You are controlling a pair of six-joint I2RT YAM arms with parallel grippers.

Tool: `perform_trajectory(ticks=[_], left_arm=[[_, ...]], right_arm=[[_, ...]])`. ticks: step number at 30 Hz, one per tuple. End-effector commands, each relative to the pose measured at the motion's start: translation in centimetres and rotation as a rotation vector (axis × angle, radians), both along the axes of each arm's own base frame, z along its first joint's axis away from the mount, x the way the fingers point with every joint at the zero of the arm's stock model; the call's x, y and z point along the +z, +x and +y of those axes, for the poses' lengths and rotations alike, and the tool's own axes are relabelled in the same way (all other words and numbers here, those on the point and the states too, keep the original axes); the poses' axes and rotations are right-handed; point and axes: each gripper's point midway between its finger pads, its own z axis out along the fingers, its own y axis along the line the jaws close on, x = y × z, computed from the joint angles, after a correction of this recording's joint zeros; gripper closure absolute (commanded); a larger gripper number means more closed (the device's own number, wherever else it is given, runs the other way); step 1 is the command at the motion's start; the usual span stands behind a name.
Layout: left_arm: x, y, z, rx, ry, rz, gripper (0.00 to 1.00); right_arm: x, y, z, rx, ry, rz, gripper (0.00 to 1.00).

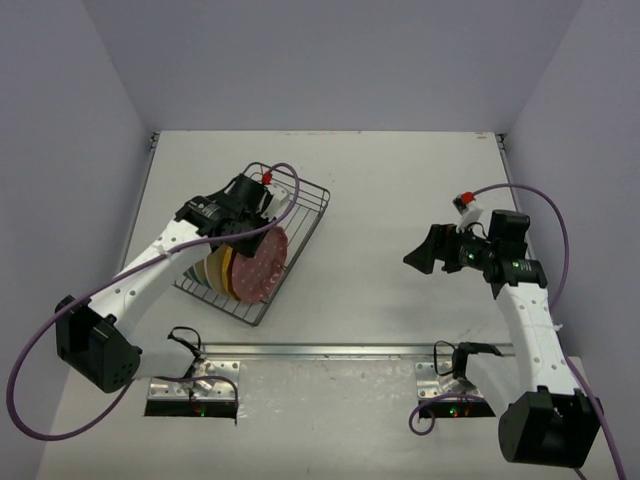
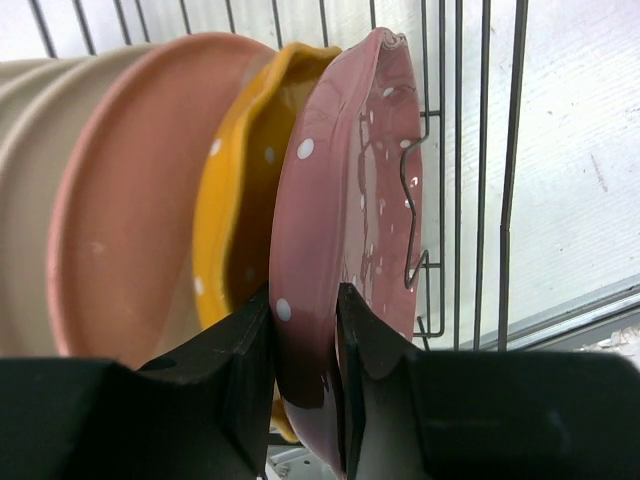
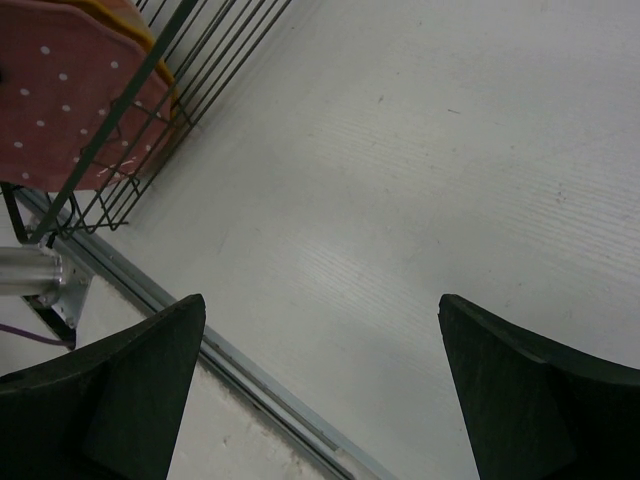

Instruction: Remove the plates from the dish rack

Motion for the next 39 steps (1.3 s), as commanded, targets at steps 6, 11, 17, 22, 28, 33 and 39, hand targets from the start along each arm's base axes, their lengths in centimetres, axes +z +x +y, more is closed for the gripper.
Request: perform_trajectory(ticks=[6,11,17,22,28,33,39], left_arm=[[14.0,4.9,3.1,0.078,0.084,-0.467,1.00],[19.4,4.7,2.0,0.021,-0.027,-0.597,1.00],[21.4,0.4,-4.8,-0.291,-0.371,-0.527,1.00],[19.3,-2.8,-9.2,-0.498,-0.553,-0.354,1.00],[18.8,-4.3,-11.6,-0.605,-0.668,-0.241,1.00],[18.4,-3.9,-13.0,-0.632,-0.712,-0.172,1.00],[17.8,-2.9,-13.8,-0.625,-0.721,-0.136,1.00]], right_arm=[[3.8,1.4,0.3,0.065,-0.003,-0.135,0.01],[5.9,1.8,1.1,0.111,0.032,-0.201,0.01],[10.8,3.0,3.3,0.189,0.151,-0.298,0.01],[15.0,2.7,7.3,0.335,0.247,-0.342,0.01],[16.4,2.4,10.9,0.476,0.318,-0.299,0.01],[15.2,1.3,13.7,0.597,0.304,-0.260,0.05],[12.4,0.2,16.5,0.705,0.232,-0.205,0.15]])
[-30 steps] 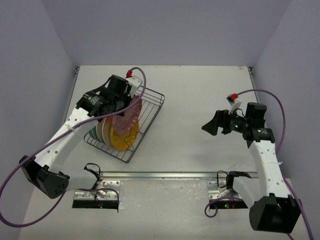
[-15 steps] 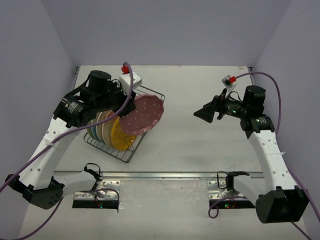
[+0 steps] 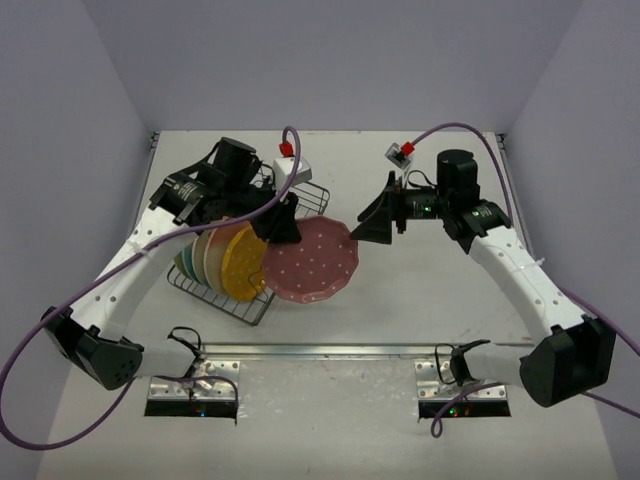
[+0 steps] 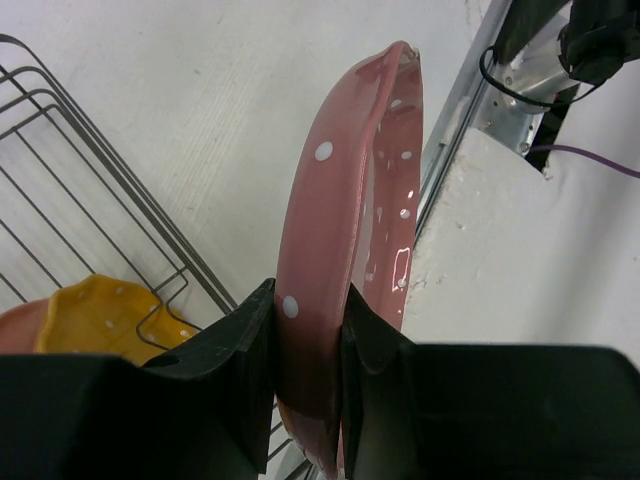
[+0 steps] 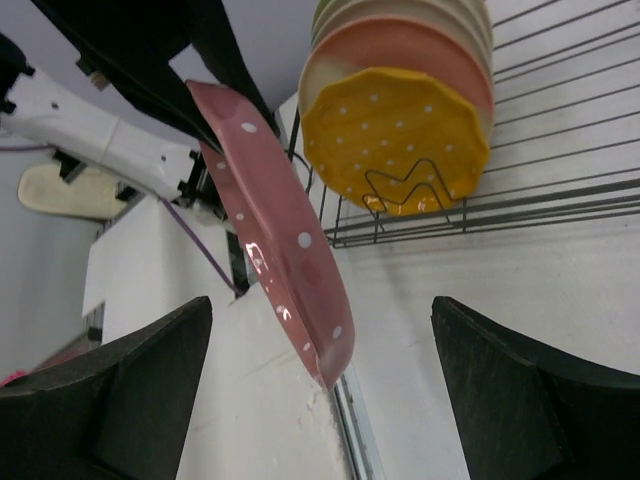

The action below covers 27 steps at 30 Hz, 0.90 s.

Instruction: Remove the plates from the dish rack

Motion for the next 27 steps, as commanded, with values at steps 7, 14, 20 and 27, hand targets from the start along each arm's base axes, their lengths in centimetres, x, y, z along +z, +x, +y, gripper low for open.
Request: perform_trajectory(ticks=[7,14,20,27], left_arm=[[5.5,1.1,-2.7,-0.073,-0.173,-0.112,1.00],[5.0,1.2,-2.5,-0.058,-0.160,-0.111,1.00],[5.0,4.3,-0.1,0.150,-0.149,-0.108,0.14],[8.8,8.4,4.5,0.405,-0.226,-0.201,0.00]], right_arm=[[-2.1,0.0,3.2,0.083,-0.108,-0.068,0.46],[-2.1,0.3,3.6,0.094,-0.092,-0.029,1.00],[-2.8,2.5,1.2,0.012,-0.038,0.146,1.00],[-4.3,8.8,-5.1,-0.245,0.053,0.312,1.00]])
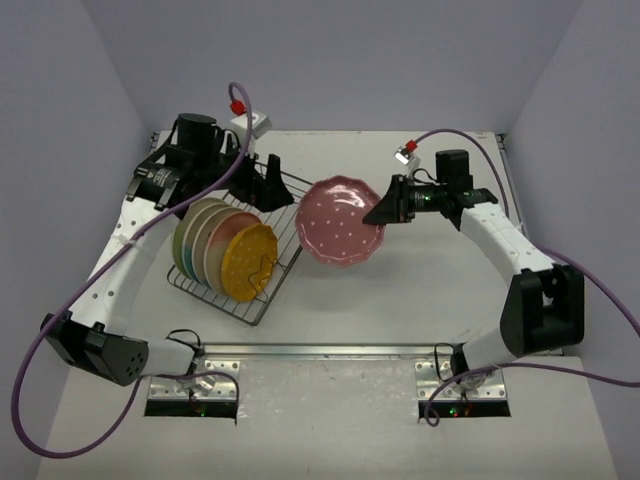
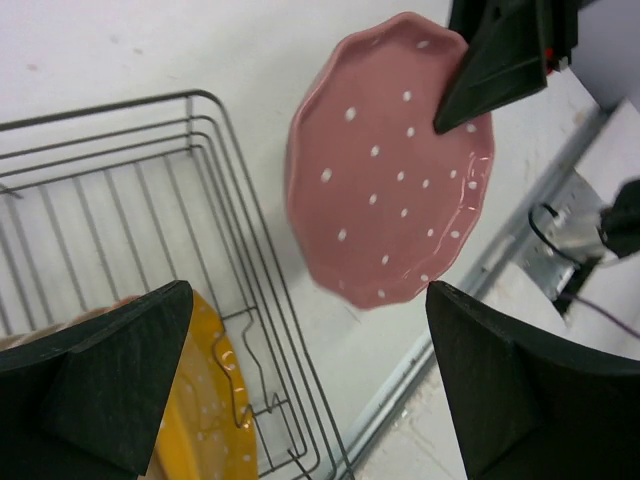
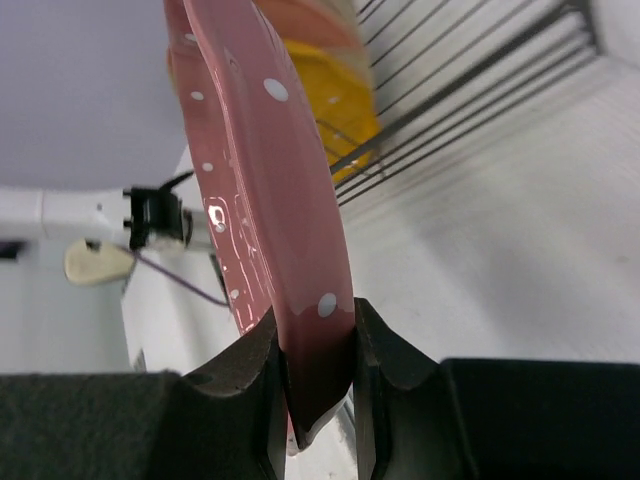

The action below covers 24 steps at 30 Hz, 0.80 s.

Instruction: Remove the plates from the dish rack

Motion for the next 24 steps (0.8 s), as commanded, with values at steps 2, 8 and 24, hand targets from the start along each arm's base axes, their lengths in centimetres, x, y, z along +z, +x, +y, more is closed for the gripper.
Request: perform_trajectory(ticks=[2,8,24], left_arm=[[6.5,2.5,2.1,0.193,-0.099,-0.192,0.00],[7.0,4.7,5.1,0.423,-0.078,-0.255,0.00],[3.0,5.5,8.2,0.537,0.020,-0.210,0.00]], right_arm=[[2.6,5.0,-4.5,-0.181,0.129,0.029,1.00],[-2.2,13.1,-15.5,-0.607,0.103,0.153,1.00],[-14.1,26.1,-30.3,-1.256,0.144,0.384,1.00]])
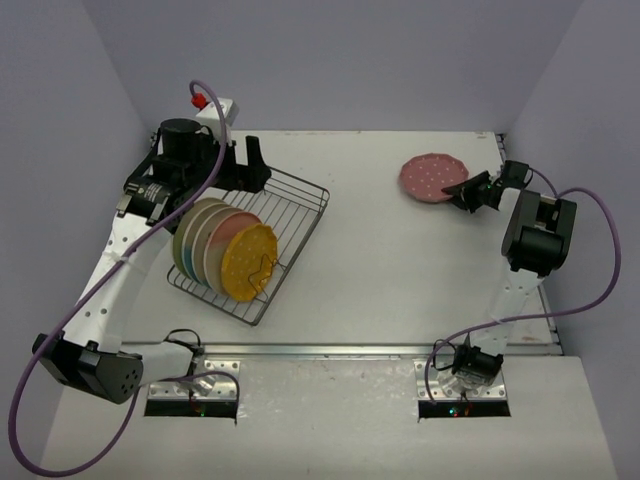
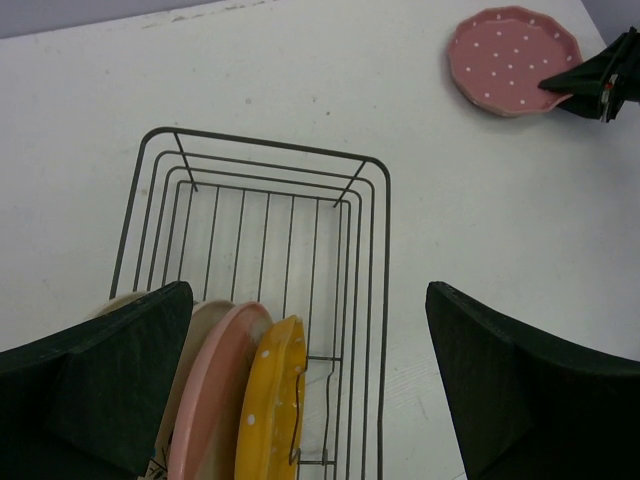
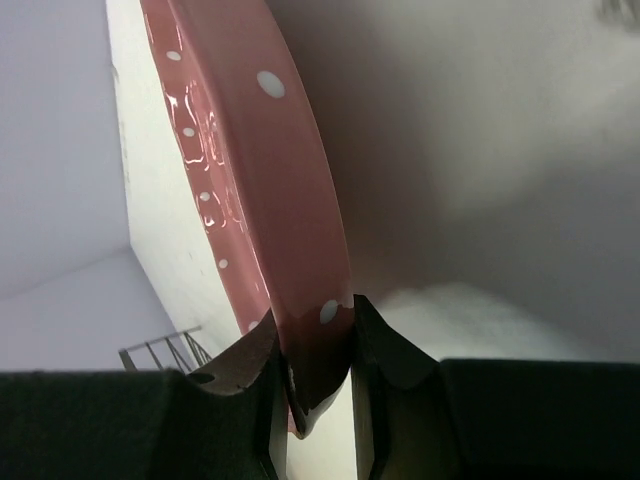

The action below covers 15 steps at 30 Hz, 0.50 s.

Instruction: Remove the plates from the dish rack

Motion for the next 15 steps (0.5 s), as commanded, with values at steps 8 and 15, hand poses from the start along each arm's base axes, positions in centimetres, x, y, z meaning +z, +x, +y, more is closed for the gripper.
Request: perform_trajectory(ticks=[8,15], left_arm=[[0.0,0.4,2.5,0.086,0.062,-0.043,0.00],[-0.5,0.8,3.5,0.137,0.093,-0.047,0.00]], right_arm=[[0.2,9.9,-4.9,-0.264,-0.016,-0.068,0.99],[-1.9,7.3,-3.6,-0.242,0.008,0.036,0.42]])
